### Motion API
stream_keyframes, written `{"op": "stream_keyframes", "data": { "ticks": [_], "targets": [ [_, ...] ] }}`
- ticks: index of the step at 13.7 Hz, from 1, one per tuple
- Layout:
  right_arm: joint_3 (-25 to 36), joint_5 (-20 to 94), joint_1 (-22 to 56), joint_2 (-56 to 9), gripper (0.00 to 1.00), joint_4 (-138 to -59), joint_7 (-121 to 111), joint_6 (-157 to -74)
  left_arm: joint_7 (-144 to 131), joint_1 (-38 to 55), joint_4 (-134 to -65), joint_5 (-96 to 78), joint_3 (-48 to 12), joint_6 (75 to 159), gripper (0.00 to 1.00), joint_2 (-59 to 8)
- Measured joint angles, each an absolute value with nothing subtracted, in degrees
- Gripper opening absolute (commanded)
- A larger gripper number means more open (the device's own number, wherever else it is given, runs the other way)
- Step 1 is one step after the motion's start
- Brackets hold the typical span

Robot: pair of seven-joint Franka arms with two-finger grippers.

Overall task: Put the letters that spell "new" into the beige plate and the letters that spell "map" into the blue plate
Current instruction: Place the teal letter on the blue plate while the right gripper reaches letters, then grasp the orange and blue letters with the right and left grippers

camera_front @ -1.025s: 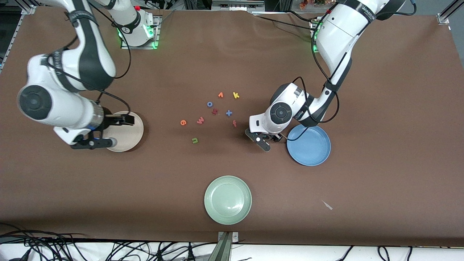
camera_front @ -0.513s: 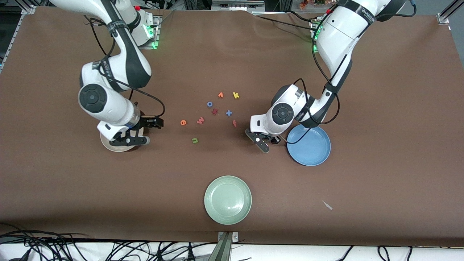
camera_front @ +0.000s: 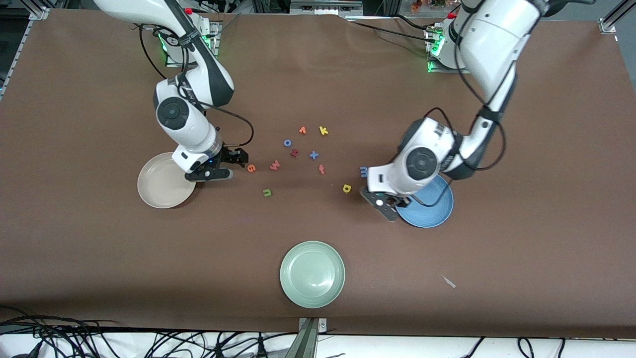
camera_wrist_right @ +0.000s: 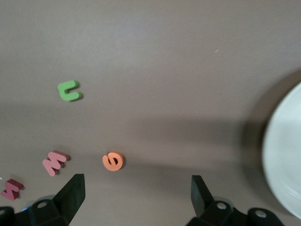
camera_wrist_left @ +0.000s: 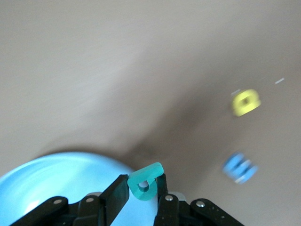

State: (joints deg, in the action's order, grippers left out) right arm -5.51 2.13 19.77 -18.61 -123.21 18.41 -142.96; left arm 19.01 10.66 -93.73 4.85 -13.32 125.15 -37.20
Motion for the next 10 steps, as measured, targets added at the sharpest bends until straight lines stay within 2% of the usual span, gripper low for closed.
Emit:
{"op": "stream_keyframes", "data": {
  "ticks": [1, 2, 3, 4, 9, 10],
  "targets": [
    [-5.5, 1.9, 20.4, -18.9, 1.00, -124.3, 18.5, -144.6, 22.3, 7.9, -93.8, 4.9, -13.3, 124.3, 0.05, -37.1],
    [-5.6, 1.3, 20.9, -19.4, 1.00, -124.9, 18.6, -145.6, 25.0, 5.4, -94.3, 4.9, -13.2, 123.8, 0.16, -37.2],
    [-5.6, 0.8, 21.7, -20.0, 1.00, -125.2, 18.7, -146.6, 26.7, 3.7, -95.1, 4.9, -13.2, 123.6, 0.47, -37.6],
    [-5.6, 0.6, 22.4, -20.9, 1.00, -125.3, 18.9, -147.8, 27.3, 3.1, -95.7, 4.9, -13.2, 123.6, 0.99, -38.1],
    [-5.3, -2.7, 22.9, -24.6, 0.99, -125.1, 19.1, -150.2, 25.9, 3.7, -95.3, 4.9, -14.0, 122.3, 1.00, -38.3],
    [-5.3, -3.0, 22.9, -25.0, 0.95, -124.8, 19.1, -150.3, 23.9, 3.8, -95.0, 4.9, -14.3, 121.4, 1.00, -37.9]
  ]
}}
